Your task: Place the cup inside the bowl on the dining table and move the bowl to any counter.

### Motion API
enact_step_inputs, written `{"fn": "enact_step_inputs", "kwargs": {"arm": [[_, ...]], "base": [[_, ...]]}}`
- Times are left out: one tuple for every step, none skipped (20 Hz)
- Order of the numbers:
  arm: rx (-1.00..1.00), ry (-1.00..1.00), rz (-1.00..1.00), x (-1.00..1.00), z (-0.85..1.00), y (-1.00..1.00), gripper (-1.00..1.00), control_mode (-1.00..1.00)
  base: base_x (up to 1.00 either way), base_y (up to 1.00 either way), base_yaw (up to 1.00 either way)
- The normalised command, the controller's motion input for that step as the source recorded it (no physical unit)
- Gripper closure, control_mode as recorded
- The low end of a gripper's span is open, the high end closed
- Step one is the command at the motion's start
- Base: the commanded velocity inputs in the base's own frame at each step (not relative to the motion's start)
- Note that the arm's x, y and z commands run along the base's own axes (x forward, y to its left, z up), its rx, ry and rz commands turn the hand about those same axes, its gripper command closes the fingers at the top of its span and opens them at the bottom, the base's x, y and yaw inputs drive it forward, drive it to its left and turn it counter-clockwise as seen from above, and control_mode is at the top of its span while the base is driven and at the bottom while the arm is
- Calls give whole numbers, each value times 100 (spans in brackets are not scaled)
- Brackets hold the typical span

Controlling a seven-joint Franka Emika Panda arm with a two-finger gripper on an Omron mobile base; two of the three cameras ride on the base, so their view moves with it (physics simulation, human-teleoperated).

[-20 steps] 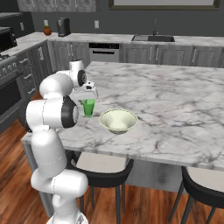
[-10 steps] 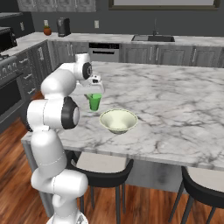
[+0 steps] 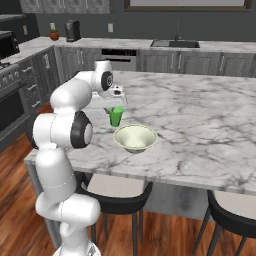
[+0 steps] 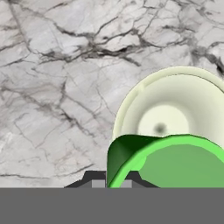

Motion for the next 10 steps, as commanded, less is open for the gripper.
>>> {"fn": "enact_step_inputs", "kwargs": {"arm": [[0,0,5,0,0,-46,100,-100],[0,0,5,0,0,-43,100,-100],[0,0,6,0,-2,-42,100,-100],[0,0,7,0,-3,-40,100,-100],[0,0,7,2,-4,-40,100,-100],[0,0,7,3,-5,-41,100,-100],[0,0,7,6,-6,-42,100,-100],[0,0,7,8,-7,-41,100,-100],[0,0,6,14,-18,-41,100,-100],[0,0,5,21,-24,-42,100,-100]], "base": [[0,0,0],[0,0,0],[0,0,0],[0,0,0],[0,0,0],[0,0,0],[0,0,0],[0,0,0],[0,0,0],[0,0,0]]}}
